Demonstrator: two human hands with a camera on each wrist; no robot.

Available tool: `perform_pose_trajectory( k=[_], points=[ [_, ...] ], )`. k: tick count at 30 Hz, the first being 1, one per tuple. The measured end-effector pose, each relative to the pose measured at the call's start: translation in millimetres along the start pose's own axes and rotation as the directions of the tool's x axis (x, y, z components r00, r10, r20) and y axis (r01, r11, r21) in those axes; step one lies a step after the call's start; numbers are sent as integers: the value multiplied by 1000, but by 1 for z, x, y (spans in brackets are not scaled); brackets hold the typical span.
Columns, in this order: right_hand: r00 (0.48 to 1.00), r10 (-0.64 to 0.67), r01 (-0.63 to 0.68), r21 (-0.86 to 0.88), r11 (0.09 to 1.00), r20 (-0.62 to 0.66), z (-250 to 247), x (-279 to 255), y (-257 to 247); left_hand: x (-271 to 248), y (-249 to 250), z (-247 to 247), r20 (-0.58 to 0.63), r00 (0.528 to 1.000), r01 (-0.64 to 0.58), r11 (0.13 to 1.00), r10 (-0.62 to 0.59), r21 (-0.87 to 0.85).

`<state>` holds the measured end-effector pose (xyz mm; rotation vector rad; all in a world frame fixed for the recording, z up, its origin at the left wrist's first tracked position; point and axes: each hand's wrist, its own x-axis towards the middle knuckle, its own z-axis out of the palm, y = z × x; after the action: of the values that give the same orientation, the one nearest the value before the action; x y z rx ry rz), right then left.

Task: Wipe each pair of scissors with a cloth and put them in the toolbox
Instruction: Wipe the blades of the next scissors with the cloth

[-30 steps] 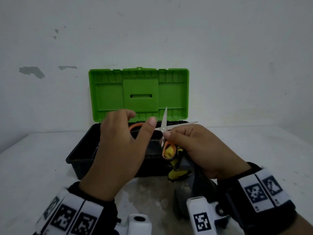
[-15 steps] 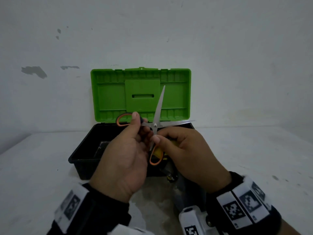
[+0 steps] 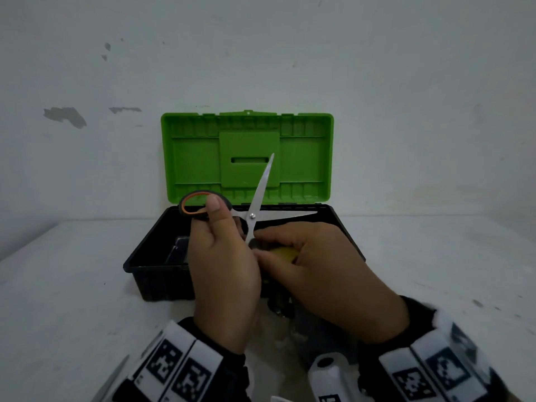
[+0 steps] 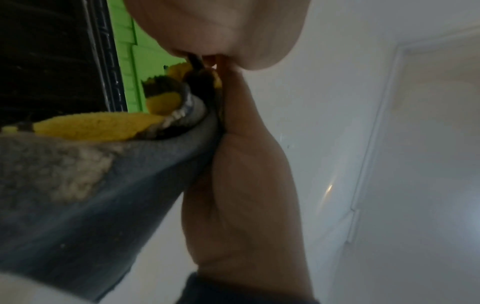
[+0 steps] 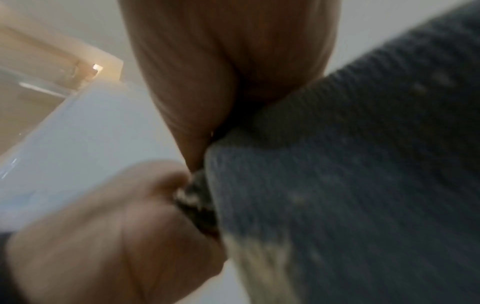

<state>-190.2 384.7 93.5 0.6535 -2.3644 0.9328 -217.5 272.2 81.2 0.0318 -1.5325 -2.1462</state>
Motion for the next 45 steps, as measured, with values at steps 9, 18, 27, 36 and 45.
perform_pose_trajectory(
  k=[9,18,27,36,45],
  points=[
    [950,104,-93,52,994,-294,-41,5,1,9,1,0,-4,1000,30,999,-30,-30],
    [913,-86,47,-108,993,-398,-3,1,-6,-5,3,1,80,991,-114,990,107,82],
    [921,-171,79,-263,962,-350,6,1,3,-8,2,3,48,998,-50,996,47,70],
    [909,-125,24,-250,968,-397,5,1,6,-4,4,3,15,1000,-21,999,21,29],
    [892,-107,-14,-265,964,-438,4,2,9,-6,4,4,7,1000,-29,999,29,30]
  ],
)
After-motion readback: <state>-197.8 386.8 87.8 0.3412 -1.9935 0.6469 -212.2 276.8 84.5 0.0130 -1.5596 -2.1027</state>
